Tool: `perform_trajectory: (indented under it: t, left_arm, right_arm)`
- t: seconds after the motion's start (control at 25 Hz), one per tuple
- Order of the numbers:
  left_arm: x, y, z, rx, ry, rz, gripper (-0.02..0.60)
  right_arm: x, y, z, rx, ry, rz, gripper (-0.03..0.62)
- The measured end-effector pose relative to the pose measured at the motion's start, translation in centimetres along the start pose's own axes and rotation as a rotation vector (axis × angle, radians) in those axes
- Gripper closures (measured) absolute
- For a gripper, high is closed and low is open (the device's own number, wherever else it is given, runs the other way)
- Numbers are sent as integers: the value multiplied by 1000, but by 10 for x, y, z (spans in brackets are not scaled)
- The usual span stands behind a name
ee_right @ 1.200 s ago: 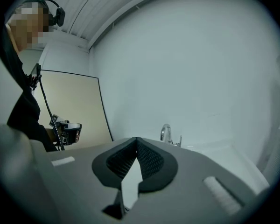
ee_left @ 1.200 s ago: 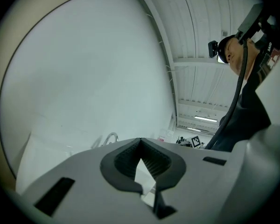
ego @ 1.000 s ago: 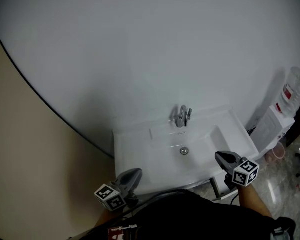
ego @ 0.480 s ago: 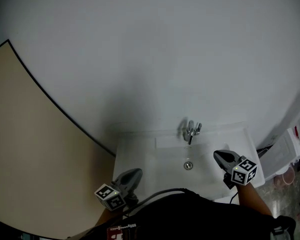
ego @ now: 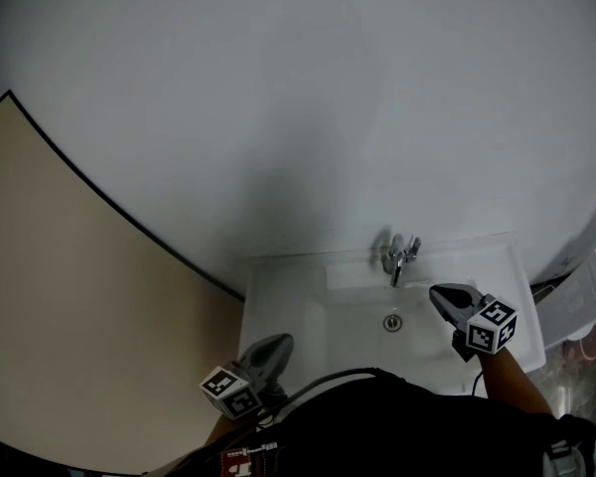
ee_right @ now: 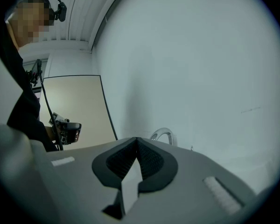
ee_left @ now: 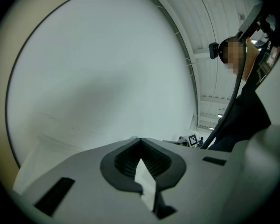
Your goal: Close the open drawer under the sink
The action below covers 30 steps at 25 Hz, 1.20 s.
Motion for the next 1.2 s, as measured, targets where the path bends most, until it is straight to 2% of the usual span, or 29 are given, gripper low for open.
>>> perform_trajectory:
  t: [0.16, 0.28, 0.44, 0.6, 0.8, 0.92, 1.2]
  left_arm:
    - [-22, -4, -8, 1, 24, 91, 584]
    - [-36, -5, -7, -69, 25, 205, 584]
    - [-42, -7, -7, -103, 51, 367, 584]
    - [-37, -18, 8, -195, 55, 458, 584]
    - [6, -47, 32, -267, -1, 612, 584]
    - [40, -57, 49, -319, -29, 680, 584]
    - [147, -90, 115, -410, -82, 813, 584]
  right_arm:
    - [-14, -11, -7, 8, 7, 73, 592]
    - [-40, 8, -2, 35, -20, 199, 592]
    - [-73, 32, 23, 65, -79, 354, 592]
    - [-99, 65, 54, 79, -139, 478, 592]
    - [-112, 134, 83, 125, -168, 648, 592]
    - [-125, 183, 105, 155, -192, 730, 592]
    - [-130, 305, 173, 222, -275, 844, 592]
Point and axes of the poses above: the fingertips, and each gripper's own axes: y backward along the fingers, x to its right, z out of its underside, the point moved 6 cm from there along y, backward along the fingers, and after that the axes turned 3 degrees about -y, right-handed, at the moved point
